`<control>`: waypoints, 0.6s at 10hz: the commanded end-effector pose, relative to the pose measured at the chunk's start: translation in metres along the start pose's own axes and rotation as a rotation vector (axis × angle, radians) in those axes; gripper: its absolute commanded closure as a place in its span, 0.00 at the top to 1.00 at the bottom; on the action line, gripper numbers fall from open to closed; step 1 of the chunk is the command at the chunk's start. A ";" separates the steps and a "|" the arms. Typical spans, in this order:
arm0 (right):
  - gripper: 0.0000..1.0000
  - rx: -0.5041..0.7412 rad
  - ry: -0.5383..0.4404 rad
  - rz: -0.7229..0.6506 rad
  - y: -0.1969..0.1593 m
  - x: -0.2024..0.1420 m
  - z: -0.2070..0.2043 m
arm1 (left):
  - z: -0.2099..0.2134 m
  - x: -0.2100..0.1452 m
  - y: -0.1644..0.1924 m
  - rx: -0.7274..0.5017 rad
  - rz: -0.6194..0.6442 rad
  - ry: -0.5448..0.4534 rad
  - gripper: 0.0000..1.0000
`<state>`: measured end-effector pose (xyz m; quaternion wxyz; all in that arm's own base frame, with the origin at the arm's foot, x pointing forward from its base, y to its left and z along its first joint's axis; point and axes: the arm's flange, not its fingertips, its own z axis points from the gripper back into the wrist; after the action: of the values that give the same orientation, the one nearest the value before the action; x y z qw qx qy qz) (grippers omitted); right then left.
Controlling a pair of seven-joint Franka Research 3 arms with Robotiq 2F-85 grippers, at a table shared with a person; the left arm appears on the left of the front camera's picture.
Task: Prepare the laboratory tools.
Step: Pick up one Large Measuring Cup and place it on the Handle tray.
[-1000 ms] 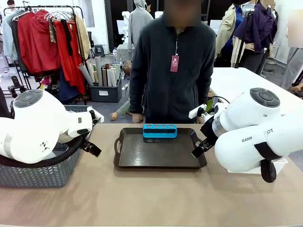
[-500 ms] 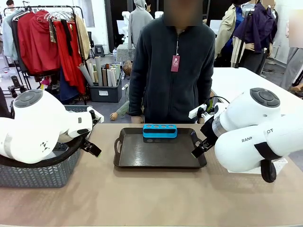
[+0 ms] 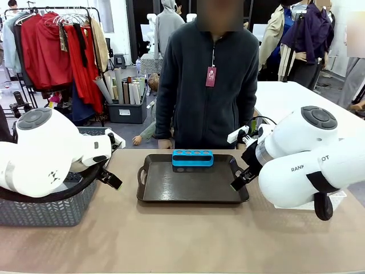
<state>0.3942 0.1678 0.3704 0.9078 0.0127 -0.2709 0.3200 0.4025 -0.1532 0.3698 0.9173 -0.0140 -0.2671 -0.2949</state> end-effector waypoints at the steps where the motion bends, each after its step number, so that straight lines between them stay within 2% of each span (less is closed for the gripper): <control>1: 1.00 0.070 0.029 -0.005 0.000 0.000 0.006 | 0.001 0.006 -0.007 -0.030 -0.040 -0.002 1.00; 4: 1.00 0.157 0.064 -0.011 0.003 0.006 0.013 | 0.023 -0.002 -0.014 -0.046 -0.099 -0.042 1.00; 6: 1.00 0.213 0.079 -0.005 0.004 0.012 0.024 | 0.041 -0.013 -0.016 -0.059 -0.186 -0.106 1.00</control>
<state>0.3816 0.1840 0.3853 0.9176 0.0798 -0.2075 0.3296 0.3896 -0.1782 0.3961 0.8843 -0.0178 -0.2957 -0.3609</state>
